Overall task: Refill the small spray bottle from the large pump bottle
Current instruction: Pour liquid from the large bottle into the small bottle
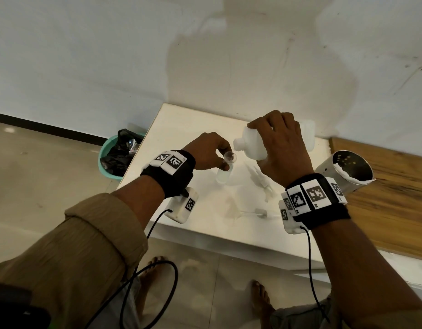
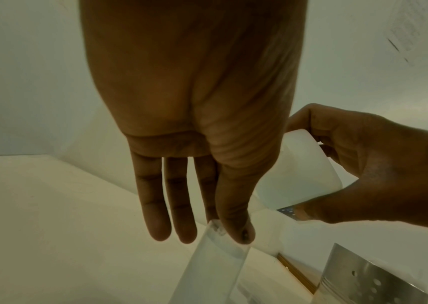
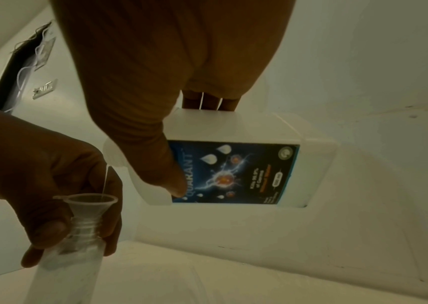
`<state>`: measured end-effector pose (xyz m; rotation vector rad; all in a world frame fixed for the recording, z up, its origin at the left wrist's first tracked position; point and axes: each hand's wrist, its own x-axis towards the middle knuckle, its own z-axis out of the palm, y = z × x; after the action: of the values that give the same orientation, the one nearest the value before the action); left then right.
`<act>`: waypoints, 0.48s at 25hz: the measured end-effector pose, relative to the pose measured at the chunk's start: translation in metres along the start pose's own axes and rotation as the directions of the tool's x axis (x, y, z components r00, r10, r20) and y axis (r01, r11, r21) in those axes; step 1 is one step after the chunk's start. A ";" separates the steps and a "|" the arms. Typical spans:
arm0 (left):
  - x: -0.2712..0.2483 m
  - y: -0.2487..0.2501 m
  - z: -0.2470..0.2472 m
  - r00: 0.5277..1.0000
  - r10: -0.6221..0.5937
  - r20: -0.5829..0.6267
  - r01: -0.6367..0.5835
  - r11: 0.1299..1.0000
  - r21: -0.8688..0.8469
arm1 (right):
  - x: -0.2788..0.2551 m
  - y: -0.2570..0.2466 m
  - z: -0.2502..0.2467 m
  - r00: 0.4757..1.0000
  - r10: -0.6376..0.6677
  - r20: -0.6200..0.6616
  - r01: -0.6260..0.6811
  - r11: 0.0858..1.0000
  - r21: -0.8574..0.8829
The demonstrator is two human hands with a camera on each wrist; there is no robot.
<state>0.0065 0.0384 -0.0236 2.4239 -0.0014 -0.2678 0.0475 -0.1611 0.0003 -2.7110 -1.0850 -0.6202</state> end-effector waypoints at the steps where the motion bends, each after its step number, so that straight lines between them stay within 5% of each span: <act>1: 0.000 0.000 0.000 1.000 0.000 -0.002 0.000 1.000 0.001 | 0.000 0.000 0.000 1.000 0.000 0.005 0.000 1.000 -0.002; 12: 0.001 -0.001 0.001 1.000 0.018 -0.004 -0.018 1.000 -0.007 | 0.000 0.001 0.001 1.000 -0.004 -0.002 0.004 1.000 0.000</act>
<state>0.0078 0.0390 -0.0254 2.4162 -0.0206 -0.2540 0.0482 -0.1615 -0.0005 -2.7086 -1.0904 -0.6236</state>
